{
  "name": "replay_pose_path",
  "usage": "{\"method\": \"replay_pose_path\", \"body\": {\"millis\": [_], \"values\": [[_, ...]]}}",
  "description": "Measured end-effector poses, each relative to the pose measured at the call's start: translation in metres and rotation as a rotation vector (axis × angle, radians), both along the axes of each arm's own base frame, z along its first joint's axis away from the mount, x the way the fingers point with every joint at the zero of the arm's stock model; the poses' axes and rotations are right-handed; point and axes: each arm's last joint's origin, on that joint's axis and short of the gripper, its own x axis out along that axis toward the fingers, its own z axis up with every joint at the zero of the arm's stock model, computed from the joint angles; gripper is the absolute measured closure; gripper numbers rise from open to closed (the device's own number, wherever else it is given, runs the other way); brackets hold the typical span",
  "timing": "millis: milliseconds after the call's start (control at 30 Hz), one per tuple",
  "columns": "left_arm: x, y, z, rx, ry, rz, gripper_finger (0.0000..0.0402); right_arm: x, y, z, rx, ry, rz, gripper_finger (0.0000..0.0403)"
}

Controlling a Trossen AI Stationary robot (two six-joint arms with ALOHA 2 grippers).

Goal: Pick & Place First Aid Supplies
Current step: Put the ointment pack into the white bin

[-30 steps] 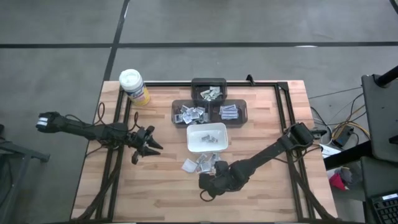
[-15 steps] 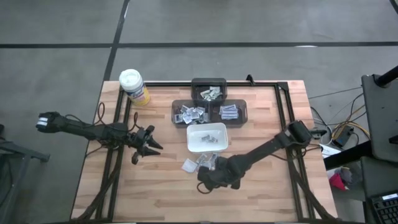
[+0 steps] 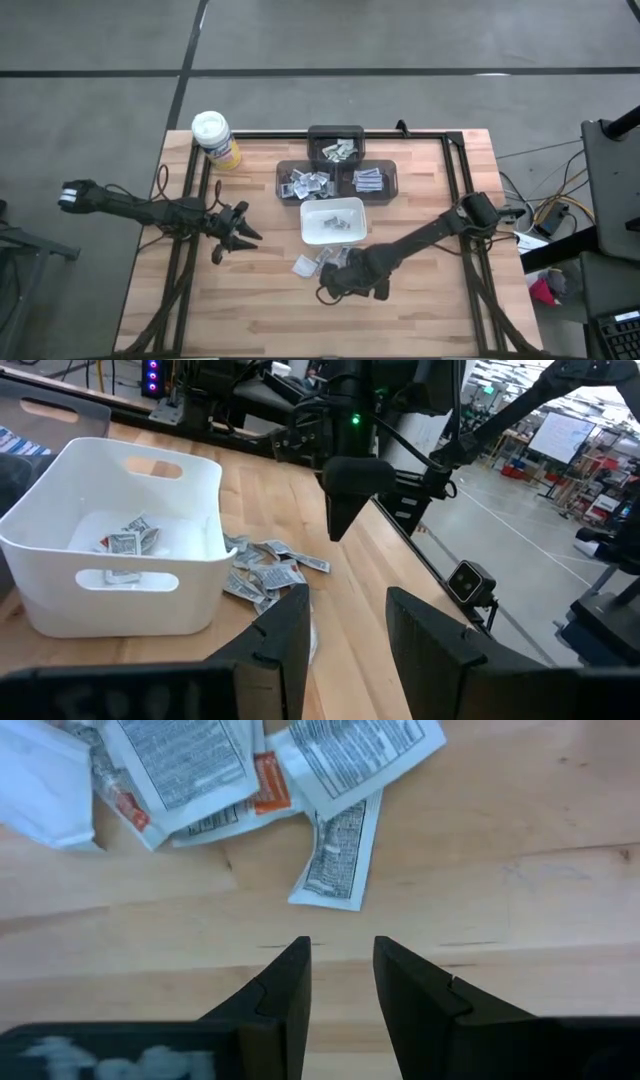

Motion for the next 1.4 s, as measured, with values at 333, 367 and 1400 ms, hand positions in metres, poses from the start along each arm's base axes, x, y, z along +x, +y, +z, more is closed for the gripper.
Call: {"method": "replay_pose_path", "body": {"millis": [333, 367, 1400], "values": [[0.0, 0.0, 0.0, 0.019, -0.008, 0.003, 0.0275, 0.01, 0.006, -0.033, 0.052, 0.052, -0.002, 0.0294], [0.0, 0.0, 0.0, 0.019, -0.008, 0.004, 0.0275, 0.012, 0.007, -0.037, 0.066, 0.066, 0.0, 0.0294], [0.0, 0.0, 0.002, 0.015, -0.027, 0.004, 0.0275, 0.017, 0.006, -0.019, -0.018, 0.129, 0.04, 0.0322]]}}
